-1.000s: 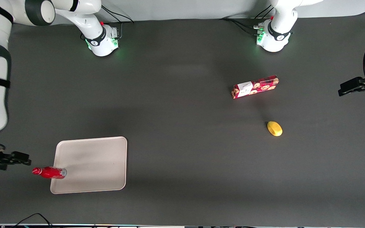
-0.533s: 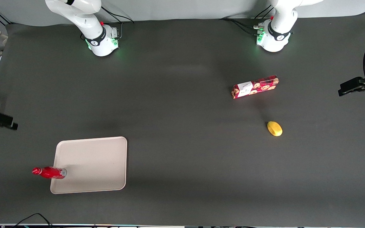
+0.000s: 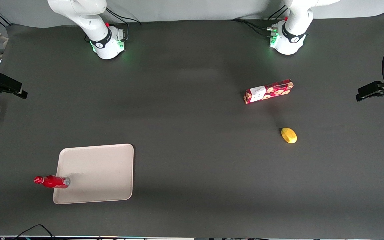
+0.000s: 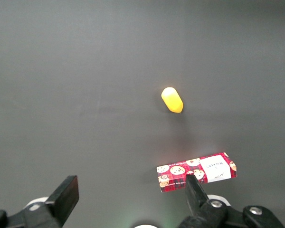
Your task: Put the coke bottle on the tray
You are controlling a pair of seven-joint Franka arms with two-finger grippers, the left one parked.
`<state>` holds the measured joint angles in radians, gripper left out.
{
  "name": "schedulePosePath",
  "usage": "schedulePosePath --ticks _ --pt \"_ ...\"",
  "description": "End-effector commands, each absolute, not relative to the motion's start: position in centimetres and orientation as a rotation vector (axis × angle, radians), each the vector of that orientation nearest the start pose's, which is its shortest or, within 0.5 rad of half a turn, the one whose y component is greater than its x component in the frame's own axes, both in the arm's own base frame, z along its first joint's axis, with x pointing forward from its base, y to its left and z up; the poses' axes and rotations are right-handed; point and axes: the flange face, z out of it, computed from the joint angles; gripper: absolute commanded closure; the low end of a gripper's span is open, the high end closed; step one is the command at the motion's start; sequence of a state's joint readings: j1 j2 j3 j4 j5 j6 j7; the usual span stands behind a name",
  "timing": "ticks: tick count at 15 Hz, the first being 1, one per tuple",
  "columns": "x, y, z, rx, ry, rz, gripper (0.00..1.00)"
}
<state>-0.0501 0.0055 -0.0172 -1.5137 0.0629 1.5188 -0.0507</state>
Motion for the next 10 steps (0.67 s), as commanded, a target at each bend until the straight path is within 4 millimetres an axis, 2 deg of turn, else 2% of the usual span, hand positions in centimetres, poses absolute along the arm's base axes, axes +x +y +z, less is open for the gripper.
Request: schedulePosePath --ticks 1,4,10 --pt "50.8 -2.9 61.1 -3.093 0.064 -0.077 0.00" --pt "49.7 -2.8 60.7 -3.095 0.062 -0.070 0.00" --pt "49.2 -2.9 61.3 -3.095 0.064 -0.087 0.00"
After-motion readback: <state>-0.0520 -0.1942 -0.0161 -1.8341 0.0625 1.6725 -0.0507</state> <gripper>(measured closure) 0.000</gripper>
